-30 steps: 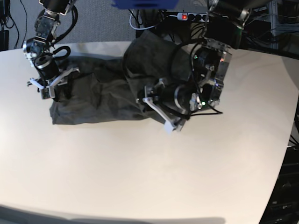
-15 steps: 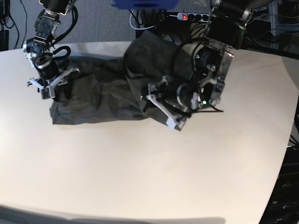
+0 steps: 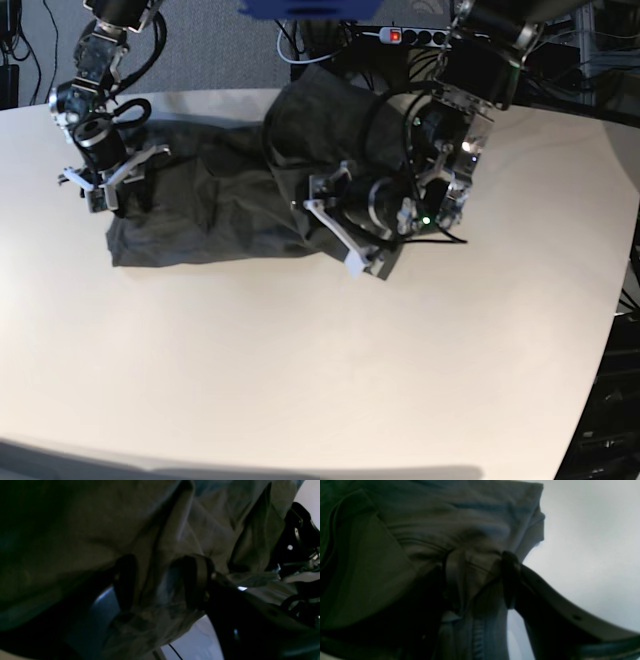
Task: Fold the T-shirt properly
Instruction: 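Hold the shirt edge with the left gripper and adjust its position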
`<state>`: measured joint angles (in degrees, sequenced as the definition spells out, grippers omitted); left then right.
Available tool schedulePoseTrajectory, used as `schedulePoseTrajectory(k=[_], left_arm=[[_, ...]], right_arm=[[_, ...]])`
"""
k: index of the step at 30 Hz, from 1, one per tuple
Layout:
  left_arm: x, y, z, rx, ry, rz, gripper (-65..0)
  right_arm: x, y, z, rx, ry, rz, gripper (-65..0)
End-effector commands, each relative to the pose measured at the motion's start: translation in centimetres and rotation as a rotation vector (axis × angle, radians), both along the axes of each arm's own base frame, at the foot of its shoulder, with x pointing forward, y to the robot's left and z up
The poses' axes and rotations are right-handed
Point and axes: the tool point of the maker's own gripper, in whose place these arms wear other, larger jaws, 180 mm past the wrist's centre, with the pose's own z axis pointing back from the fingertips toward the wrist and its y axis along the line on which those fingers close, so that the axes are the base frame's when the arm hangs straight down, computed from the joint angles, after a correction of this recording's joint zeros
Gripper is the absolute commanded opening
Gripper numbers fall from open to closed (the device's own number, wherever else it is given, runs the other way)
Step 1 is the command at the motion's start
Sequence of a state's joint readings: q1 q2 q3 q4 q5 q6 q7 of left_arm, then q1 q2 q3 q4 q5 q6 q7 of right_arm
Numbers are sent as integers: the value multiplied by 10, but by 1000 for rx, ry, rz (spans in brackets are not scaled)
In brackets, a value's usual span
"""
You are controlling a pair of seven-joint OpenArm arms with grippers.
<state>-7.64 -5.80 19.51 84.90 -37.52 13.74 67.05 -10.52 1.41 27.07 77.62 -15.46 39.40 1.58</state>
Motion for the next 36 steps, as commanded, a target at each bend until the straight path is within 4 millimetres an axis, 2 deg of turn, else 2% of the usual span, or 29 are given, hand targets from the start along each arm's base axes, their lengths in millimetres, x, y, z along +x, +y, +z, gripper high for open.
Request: schedulePoseTrajectory(k=[1, 7, 17, 22, 28, 36], left_arm=[[12, -5, 14, -23, -42, -2, -340], [16, -6, 18, -26, -50, -2, -340], [18, -28, 21, -38, -87, -34, -344], [15, -25, 10, -21, -51, -29, -344], [15, -16, 8, -1, -54, -29, -345], [14, -15, 7, 2, -47, -31, -346]], right_arm=[[-19, -4, -20, -51, 123, 18, -411], [-19, -4, -20, -51, 123, 18, -411], [-19, -4, -20, -51, 123, 18, -411], [-19, -4, -20, -51, 123, 18, -411], [-18, -4, -19, -51, 120, 17, -411], [-16, -4, -18, -51, 117, 17, -411]])
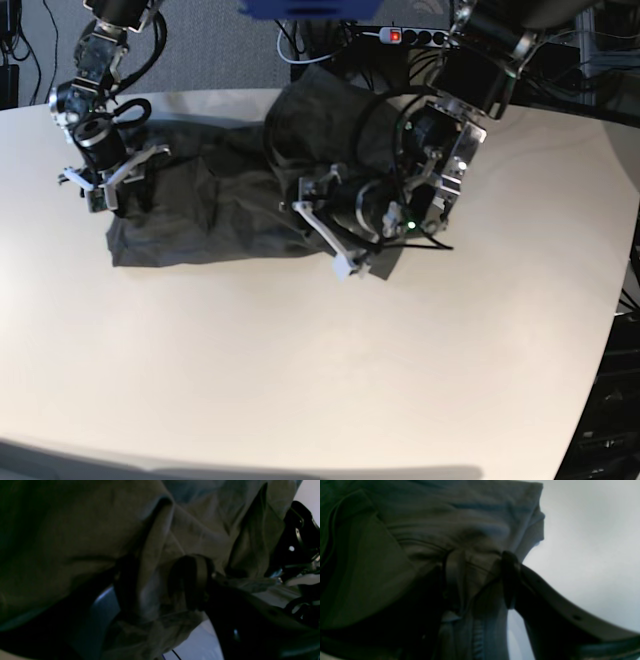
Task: Fold the T-shirt properly
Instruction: 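Hold the shirt edge with the left gripper and adjust its position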
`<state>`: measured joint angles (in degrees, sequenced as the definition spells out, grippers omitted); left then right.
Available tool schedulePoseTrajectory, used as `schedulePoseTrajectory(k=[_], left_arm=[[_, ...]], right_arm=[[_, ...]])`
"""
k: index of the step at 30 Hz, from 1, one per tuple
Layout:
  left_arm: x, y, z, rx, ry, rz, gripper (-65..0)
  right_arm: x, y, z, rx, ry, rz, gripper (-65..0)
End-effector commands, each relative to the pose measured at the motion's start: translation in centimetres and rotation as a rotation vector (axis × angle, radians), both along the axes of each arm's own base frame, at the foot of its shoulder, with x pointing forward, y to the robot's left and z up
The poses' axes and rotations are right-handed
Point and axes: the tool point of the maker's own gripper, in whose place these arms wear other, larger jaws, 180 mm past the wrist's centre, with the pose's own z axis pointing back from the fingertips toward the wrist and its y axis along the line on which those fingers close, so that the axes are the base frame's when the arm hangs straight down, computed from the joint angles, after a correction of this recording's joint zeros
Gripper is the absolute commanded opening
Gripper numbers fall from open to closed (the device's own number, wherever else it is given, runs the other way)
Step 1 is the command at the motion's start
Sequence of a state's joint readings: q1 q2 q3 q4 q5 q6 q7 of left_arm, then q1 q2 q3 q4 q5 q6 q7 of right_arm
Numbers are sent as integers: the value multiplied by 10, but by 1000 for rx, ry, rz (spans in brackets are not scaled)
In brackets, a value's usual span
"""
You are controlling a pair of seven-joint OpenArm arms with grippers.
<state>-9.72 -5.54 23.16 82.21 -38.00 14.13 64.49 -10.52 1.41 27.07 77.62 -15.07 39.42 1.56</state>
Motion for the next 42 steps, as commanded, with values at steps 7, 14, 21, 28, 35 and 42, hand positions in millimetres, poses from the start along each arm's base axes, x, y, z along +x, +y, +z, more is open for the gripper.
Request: schedulePoseTrajectory(k=[7, 14, 21, 28, 35, 42], left_arm=[[9, -3, 9, -10, -27, -2, -453], [11, -1, 9, -10, -30, 7, -600], [12, -2, 13, -21, -39, 8, -601], [21, -10, 38, -58, -115, 5, -601], [30, -7, 43, -79, -119, 49, -614], [39, -10, 51, -104, -131, 71, -614]], right_arm=[[-17, -5, -19, -56, 120, 20, -411], [-17, -5, -19, -56, 122, 20, -411], [-18, -5, -19, -56, 123, 20, -411], [-19, -5, -20, -56, 125, 20, -411], [-19, -5, -20, -56, 125, 20, -411], [-19, -5, -20, -57, 126, 20, -411]])
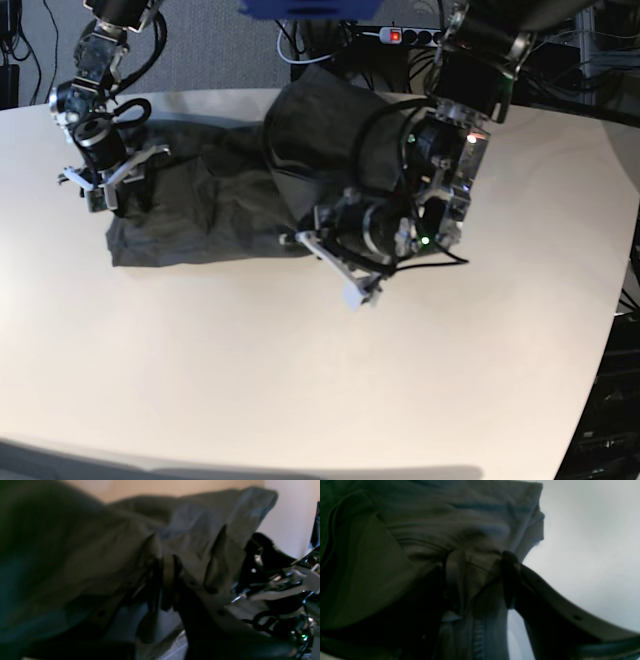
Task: Fold the T-shirt properly
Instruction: 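Hold the shirt edge with the left gripper and adjust its position, then drag the held shirt edge with the left gripper toward the right gripper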
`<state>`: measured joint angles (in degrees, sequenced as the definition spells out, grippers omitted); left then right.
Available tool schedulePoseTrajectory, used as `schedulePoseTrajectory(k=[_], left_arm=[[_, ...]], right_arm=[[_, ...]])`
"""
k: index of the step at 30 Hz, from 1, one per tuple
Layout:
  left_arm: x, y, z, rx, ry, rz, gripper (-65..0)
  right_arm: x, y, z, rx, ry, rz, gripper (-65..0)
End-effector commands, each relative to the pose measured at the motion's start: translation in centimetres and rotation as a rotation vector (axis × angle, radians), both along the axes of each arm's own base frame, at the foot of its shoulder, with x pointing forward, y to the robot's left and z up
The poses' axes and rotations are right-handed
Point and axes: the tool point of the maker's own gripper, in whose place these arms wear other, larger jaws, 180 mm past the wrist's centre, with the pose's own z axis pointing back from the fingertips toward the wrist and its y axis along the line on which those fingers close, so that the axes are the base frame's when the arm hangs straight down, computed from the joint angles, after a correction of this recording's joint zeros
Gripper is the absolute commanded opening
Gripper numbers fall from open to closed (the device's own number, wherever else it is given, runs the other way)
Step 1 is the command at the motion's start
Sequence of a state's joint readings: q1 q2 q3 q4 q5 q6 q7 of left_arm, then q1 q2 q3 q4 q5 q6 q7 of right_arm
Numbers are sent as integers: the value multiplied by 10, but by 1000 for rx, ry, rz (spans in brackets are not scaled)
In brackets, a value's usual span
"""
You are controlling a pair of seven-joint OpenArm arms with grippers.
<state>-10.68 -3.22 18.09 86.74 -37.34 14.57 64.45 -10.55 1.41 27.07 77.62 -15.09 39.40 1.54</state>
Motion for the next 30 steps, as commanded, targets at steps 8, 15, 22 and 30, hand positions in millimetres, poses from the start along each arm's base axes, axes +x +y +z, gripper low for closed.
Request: schedulePoseTrajectory(k=[8, 15, 22, 30], left_arm=[[28, -28, 27, -68, -78, 9, -614], [24, -24, 16, -48, -41, 0, -615], [3, -5, 11, 1, 49, -84, -614], [-5, 6, 20, 23, 52, -127, -498]], right_arm=[[-18, -5, -20, -58, 124, 21, -411], [-18, -5, -19, -58, 123, 21, -411], [-16, -5, -18, -58, 119, 21, -411], [-15, -5, -18, -58, 117, 21, -411]])
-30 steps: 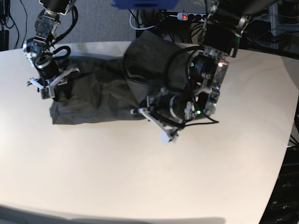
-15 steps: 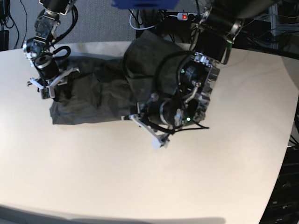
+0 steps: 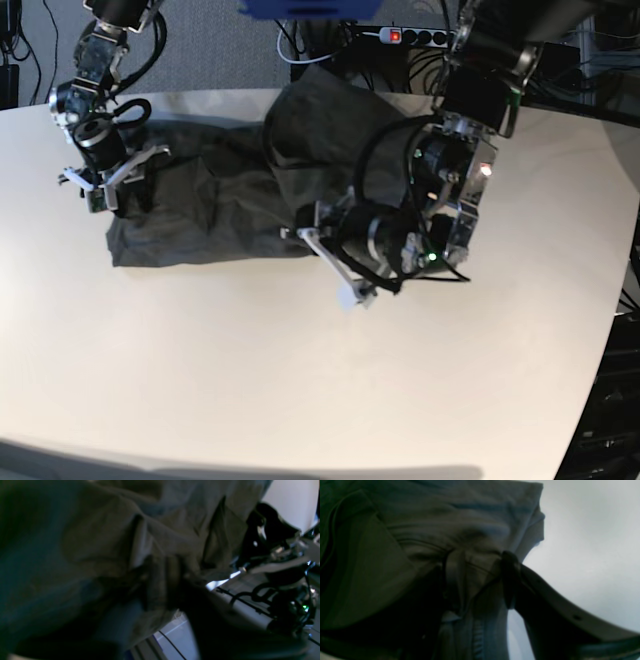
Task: Fold the T-shirt properly
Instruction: 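Drag the held shirt edge with the left gripper toward the right gripper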
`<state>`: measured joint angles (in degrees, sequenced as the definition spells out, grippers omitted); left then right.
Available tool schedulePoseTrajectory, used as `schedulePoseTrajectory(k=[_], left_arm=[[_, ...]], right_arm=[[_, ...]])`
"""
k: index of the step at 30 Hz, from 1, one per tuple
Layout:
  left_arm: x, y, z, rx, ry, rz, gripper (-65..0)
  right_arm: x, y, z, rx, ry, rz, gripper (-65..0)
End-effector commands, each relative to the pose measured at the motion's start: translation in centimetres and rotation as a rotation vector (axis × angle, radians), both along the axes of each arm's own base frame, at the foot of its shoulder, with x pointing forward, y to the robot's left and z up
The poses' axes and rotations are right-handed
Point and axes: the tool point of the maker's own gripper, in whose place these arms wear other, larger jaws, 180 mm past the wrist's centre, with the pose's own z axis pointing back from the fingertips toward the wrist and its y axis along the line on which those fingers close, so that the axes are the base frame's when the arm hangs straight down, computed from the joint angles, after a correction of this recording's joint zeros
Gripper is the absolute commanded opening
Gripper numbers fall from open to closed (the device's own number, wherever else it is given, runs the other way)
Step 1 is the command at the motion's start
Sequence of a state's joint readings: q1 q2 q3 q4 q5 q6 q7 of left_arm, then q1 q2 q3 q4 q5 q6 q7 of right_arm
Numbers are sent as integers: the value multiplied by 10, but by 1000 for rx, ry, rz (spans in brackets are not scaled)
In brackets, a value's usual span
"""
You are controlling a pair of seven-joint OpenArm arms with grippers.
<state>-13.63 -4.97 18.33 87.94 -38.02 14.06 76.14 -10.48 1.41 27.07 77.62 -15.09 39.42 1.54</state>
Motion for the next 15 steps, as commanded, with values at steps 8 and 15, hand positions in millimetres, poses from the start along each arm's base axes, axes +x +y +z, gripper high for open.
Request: schedulePoseTrajectory(k=[8, 15], left_arm=[[11, 13, 8, 16, -43, 5, -203], [18, 10, 7, 11, -76, 26, -203]], right_arm=[[-16, -5, -18, -60, 119, 21, -411], [-16, -5, -18, -60, 119, 21, -411]])
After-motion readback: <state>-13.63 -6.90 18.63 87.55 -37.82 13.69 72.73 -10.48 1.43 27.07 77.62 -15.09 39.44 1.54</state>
